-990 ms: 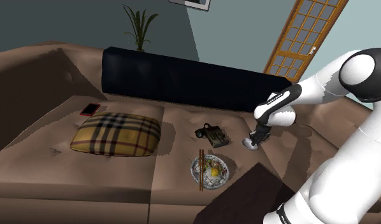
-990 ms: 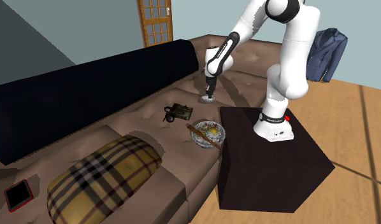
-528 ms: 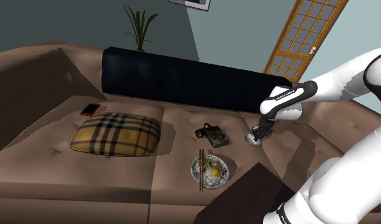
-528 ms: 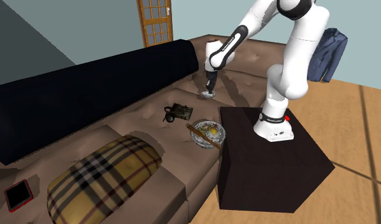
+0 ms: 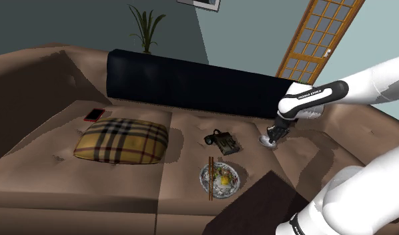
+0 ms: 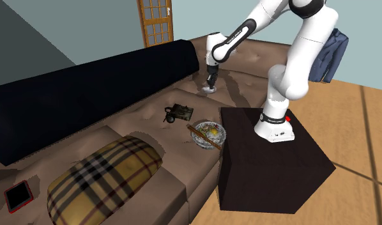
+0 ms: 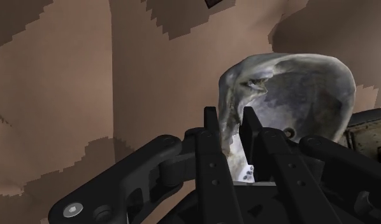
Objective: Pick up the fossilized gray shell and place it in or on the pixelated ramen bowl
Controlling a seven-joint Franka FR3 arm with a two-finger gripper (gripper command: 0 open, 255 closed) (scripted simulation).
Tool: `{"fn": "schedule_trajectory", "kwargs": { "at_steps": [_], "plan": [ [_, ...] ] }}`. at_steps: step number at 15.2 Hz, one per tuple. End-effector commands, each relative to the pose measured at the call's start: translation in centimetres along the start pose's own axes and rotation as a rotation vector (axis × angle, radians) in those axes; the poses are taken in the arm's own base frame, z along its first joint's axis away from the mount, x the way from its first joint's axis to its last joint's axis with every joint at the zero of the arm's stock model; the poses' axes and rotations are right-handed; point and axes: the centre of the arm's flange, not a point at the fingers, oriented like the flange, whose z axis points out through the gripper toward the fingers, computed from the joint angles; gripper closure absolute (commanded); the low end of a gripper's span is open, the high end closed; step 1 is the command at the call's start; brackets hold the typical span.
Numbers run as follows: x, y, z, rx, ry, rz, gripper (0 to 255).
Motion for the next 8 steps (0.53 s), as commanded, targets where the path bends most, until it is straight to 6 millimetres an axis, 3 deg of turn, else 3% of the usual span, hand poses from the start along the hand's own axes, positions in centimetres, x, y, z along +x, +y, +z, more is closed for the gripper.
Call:
{"fn": "schedule_trajectory", "kwargs": {
  "at_steps": [1, 3, 8],
  "plan": [
    [-0.2, 0.0, -1.2, -0.001, 0.0, 0.0, 255],
    [-0.2, 0.0, -1.9, -0.001, 0.0, 0.0, 255],
    [-3.1, -5.8, -2.3, -0.001, 0.0, 0.0, 255]
  ]
}}
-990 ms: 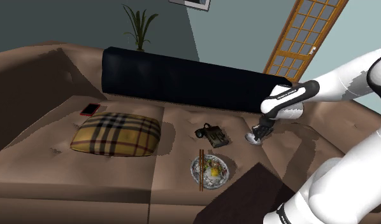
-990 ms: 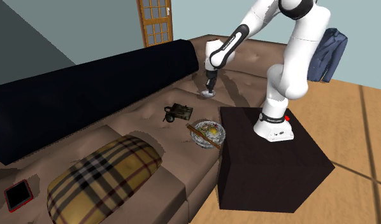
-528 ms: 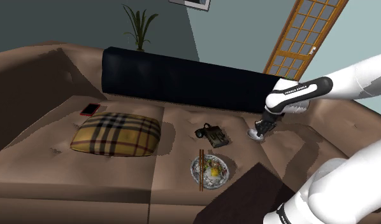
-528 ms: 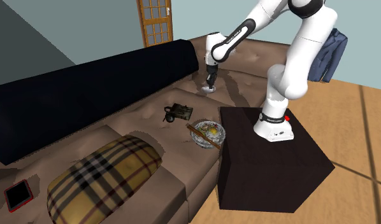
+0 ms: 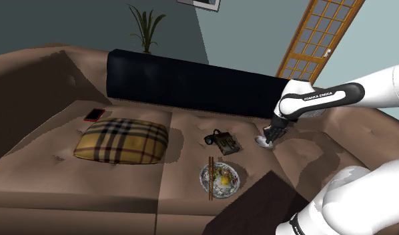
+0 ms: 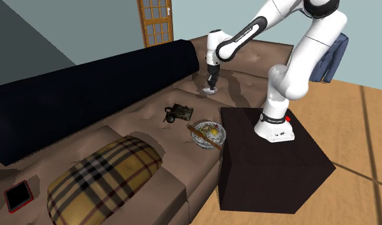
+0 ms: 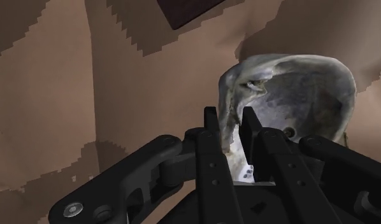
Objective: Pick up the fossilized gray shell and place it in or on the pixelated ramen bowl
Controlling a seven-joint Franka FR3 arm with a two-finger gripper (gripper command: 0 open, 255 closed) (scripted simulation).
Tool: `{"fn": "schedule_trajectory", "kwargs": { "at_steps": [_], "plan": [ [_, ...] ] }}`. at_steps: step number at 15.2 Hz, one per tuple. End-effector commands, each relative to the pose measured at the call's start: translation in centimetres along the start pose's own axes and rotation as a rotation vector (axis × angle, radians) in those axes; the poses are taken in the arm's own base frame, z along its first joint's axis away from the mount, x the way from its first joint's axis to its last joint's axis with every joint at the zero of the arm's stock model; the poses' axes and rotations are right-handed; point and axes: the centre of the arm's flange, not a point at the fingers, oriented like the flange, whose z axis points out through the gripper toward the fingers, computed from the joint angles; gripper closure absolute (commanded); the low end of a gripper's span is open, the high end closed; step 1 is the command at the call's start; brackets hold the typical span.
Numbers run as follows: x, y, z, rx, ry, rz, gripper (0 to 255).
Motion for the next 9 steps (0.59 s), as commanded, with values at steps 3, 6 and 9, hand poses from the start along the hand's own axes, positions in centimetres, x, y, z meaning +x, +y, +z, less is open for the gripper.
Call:
{"fn": "schedule_trajectory", "kwargs": {
  "at_steps": [3, 6, 9],
  "plan": [
    [-2.3, -4.8, -0.4, -0.001, 0.0, 0.002, 255],
    [-4.0, -8.3, -0.6, -0.001, 0.0, 0.002, 255],
    [-5.8, -11.9, -0.9, -0.001, 0.0, 0.002, 255]
  ]
}}
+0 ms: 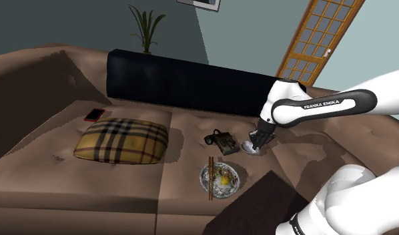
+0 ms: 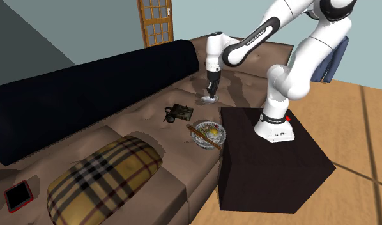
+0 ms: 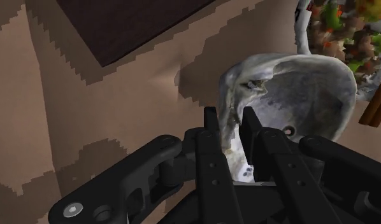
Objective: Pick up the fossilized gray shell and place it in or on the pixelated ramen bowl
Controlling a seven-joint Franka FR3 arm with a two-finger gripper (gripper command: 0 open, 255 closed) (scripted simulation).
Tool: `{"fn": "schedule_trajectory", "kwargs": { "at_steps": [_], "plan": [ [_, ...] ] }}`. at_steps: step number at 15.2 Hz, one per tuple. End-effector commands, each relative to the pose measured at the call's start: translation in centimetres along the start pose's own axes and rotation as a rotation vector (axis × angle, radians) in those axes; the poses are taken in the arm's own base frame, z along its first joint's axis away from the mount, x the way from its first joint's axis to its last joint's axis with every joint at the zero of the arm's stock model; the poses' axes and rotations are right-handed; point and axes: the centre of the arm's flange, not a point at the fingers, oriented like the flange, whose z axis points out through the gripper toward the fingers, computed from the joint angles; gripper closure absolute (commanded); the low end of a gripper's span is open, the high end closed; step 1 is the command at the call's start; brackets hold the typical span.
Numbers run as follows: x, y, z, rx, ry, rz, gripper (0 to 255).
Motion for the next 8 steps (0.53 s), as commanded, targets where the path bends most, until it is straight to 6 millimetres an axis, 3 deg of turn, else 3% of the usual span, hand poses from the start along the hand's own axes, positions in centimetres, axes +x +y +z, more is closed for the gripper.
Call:
{"fn": "schedule_trajectory", "kwargs": {
  "at_steps": [1, 8],
  "plan": [
    [-1.4, -2.4, -0.1, -0.001, 0.0, 0.002, 255],
    [-5.6, -10.7, -0.7, -0.001, 0.0, 0.002, 255]
  ]
}}
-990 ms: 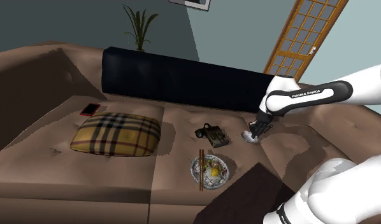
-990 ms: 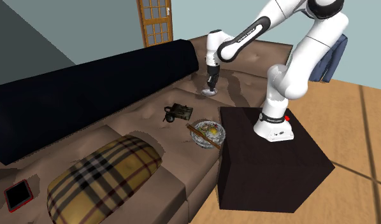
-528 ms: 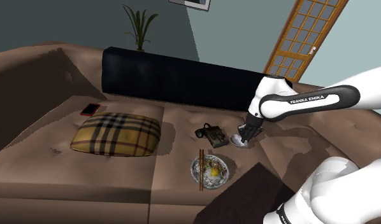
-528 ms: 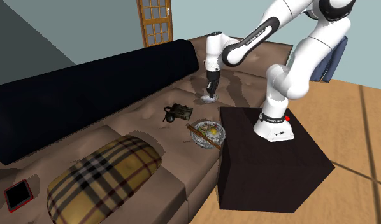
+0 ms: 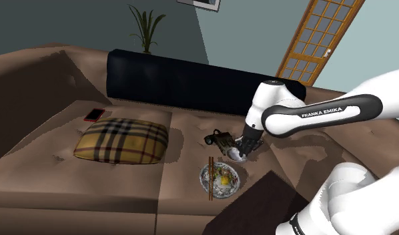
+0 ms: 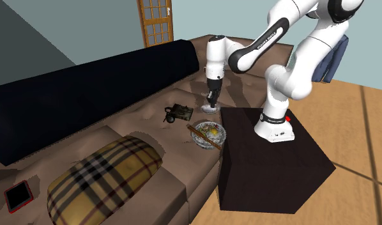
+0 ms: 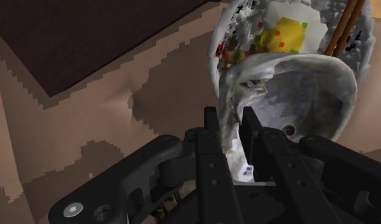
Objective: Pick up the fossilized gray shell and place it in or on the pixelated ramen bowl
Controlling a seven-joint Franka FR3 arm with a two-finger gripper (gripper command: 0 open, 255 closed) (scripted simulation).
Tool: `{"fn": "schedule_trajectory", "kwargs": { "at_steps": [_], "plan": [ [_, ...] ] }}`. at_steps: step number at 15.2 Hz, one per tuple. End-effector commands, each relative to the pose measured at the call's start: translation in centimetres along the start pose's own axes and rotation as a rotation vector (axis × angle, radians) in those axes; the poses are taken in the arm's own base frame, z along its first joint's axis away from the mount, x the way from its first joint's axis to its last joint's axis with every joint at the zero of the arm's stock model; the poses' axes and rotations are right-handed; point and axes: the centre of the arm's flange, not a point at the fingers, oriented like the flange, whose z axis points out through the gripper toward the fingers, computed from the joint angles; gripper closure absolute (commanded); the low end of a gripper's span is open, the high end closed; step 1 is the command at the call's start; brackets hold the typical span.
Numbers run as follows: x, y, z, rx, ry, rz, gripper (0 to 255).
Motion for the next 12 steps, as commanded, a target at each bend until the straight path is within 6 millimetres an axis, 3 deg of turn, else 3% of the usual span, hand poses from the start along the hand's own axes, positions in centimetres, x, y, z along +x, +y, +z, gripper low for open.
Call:
{"fn": "schedule_trajectory", "kwargs": {
  "at_steps": [1, 3, 12],
  "plan": [
    [-1.4, -2.4, -0.4, 0.0, 0.0, 0.002, 255],
    [-2.8, -5.2, -0.5, 0.0, 0.0, 0.002, 255],
    [-2.6, -5.3, 4.2, 0.0, 0.0, 0.002, 255]
  ]
}}
